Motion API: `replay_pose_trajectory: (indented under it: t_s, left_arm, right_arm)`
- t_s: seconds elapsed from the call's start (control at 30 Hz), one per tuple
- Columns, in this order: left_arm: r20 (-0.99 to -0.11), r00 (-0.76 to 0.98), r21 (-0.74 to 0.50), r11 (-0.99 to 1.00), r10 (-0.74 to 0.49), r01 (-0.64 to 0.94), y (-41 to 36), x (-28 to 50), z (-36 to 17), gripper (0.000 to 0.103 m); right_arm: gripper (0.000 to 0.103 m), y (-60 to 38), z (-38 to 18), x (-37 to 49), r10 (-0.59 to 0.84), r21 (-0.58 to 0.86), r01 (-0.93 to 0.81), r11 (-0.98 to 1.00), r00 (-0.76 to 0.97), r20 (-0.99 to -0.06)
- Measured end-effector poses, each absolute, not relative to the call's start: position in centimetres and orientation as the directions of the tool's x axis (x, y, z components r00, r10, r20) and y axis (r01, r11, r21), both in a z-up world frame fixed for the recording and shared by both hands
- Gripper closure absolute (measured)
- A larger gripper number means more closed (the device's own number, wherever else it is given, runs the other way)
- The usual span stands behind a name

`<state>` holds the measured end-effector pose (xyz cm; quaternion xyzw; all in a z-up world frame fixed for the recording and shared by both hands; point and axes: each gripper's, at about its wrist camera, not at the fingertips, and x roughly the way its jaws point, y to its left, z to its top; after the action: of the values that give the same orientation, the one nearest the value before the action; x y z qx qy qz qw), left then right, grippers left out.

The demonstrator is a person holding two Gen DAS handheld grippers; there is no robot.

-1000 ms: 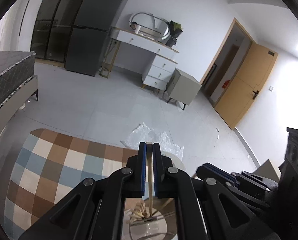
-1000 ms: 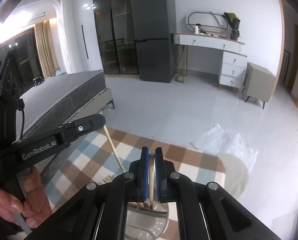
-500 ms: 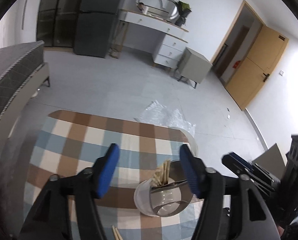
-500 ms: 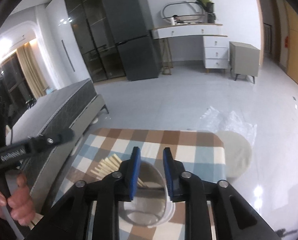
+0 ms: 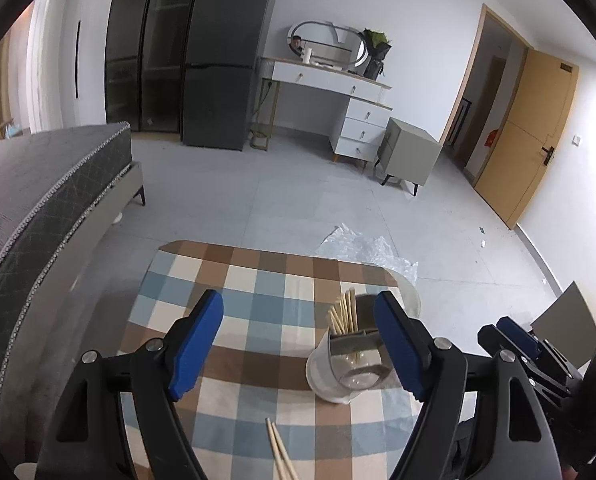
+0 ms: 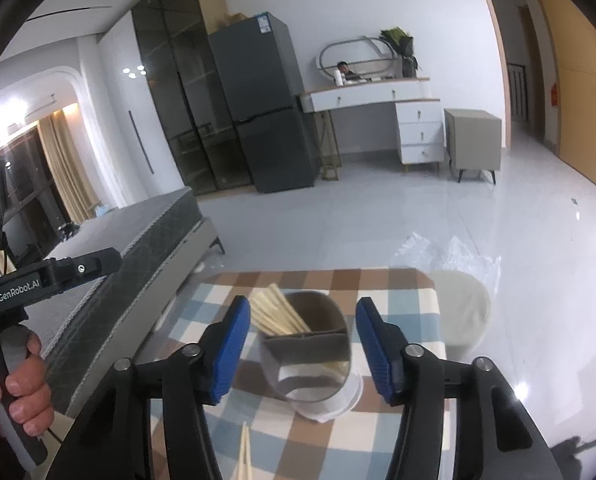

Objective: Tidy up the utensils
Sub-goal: 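Lower both chopsticks into the holder and open both tools, then move both open tools down toward the last two chopsticks on the rug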

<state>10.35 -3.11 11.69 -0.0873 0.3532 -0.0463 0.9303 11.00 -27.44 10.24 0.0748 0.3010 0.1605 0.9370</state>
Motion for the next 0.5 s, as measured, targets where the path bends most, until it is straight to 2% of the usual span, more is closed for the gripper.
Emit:
replay_pose_trajectory:
  t_s: [0.07, 0.17, 0.3, 0.5]
  left_arm:
    - [-0.647, 0.751, -0.18, 0.984, -0.129, 0.014, -2.9, 9.6, 11.7, 0.023]
    - [-0.636, 0.763, -0.169, 0.986, -0.117, 0.01, -2.4, 8.3, 11.7, 0.022]
    - [-0.624, 0.775, -0.15, 0.989, -0.102, 0.01, -1.8, 7.1, 11.4, 0.021]
    - [-0.612, 0.786, -0.138, 0.99, -0.084, -0.002, -1.0, 5.4, 10.4, 0.014]
  right_arm:
    - [0.042, -27.1, 10.6, 9.9, 0.344, 0.236, -0.255, 0.938, 0.779, -0.524]
    - [0.039, -26.5, 11.0, 7.9, 0.351, 0.236, -0.266, 0.935, 0.795, -0.495]
    - [0.03, -25.7, 11.1, 5.8, 0.348, 0.217, -0.277, 0.936, 0.819, -0.456]
    - [0.024, -24.0, 10.6, 3.3, 0.354, 0.195, -0.298, 0.934, 0.833, -0.425]
